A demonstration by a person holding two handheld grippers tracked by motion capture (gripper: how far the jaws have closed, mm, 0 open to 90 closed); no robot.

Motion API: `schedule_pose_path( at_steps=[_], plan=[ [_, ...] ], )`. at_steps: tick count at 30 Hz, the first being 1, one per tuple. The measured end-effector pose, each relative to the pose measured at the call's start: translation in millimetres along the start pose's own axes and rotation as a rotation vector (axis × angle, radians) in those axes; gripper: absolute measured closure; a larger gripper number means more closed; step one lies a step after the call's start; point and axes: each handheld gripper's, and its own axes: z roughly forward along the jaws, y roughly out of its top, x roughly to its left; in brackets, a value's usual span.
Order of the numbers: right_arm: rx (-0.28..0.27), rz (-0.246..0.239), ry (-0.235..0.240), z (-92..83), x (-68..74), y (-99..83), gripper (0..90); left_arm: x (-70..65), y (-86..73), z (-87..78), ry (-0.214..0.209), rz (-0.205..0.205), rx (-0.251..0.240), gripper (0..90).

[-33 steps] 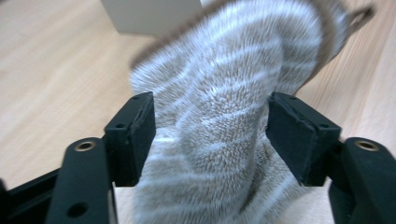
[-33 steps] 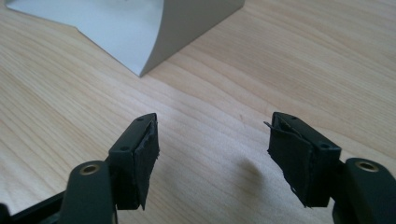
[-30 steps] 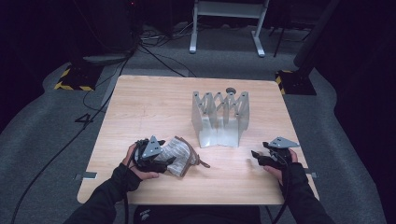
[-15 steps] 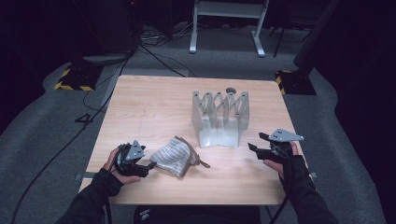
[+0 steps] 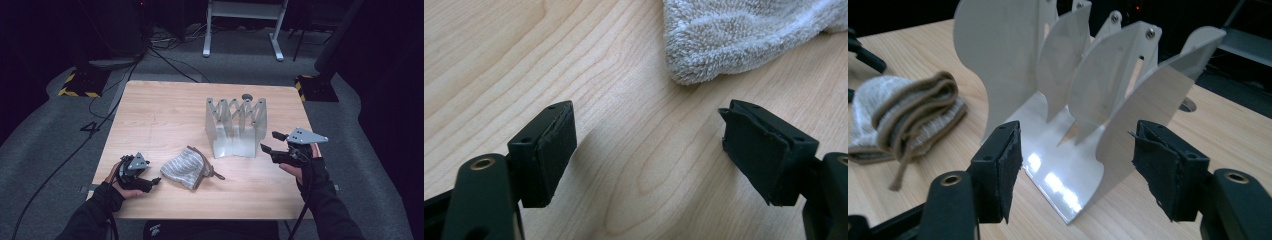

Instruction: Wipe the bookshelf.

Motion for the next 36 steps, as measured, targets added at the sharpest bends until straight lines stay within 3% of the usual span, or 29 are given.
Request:
schedule_pose_path(
  at_steps=[7,13,18,23,27,31,33,34,36],
  plan=[
    [-0.026,-0.042,0.011,0.7,9.9,25.7,37.4,2.8,-2.7,2.4,-0.009,-0.016,-0.024,17.5],
    [-0.025,-0.088,0.036,20.8,30.0,48.7,42.6,3.3,-2.0,3.2,-0.01,-0.014,-0.022,16.2],
    [0.023,-0.097,-0.019,52.1,40.9,63.2,48.7,3.4,-1.9,3.1,-0.009,-0.013,-0.021,16.1],
    [0.084,-0.079,-0.058,83.8,42.2,70.7,53.9,3.2,-2.0,3.2,-0.01,-0.015,-0.02,16.1],
    [0.125,-0.048,-0.098,104.5,41.2,69.1,57.9,3.4,-1.9,3.1,-0.008,-0.011,-0.021,16.1],
    [0.15,-0.027,-0.187,119.8,42.5,63.6,60.6,3.2,-2.0,3.3,-0.011,-0.014,-0.022,16.1],
    [0.161,0.007,-0.176,125.3,41.4,59.4,62.5,3.4,-1.9,3.1,-0.009,-0.012,-0.021,16.1],
    [0.174,0.007,-0.199,130.6,42.1,56.2,64.5,3.4,-1.9,3.2,-0.009,-0.011,-0.021,16.1],
    [0.18,0.009,-0.19,133.0,41.7,54.9,64.9,3.2,-1.8,3.3,-0.009,-0.013,-0.022,16.1]
  ],
)
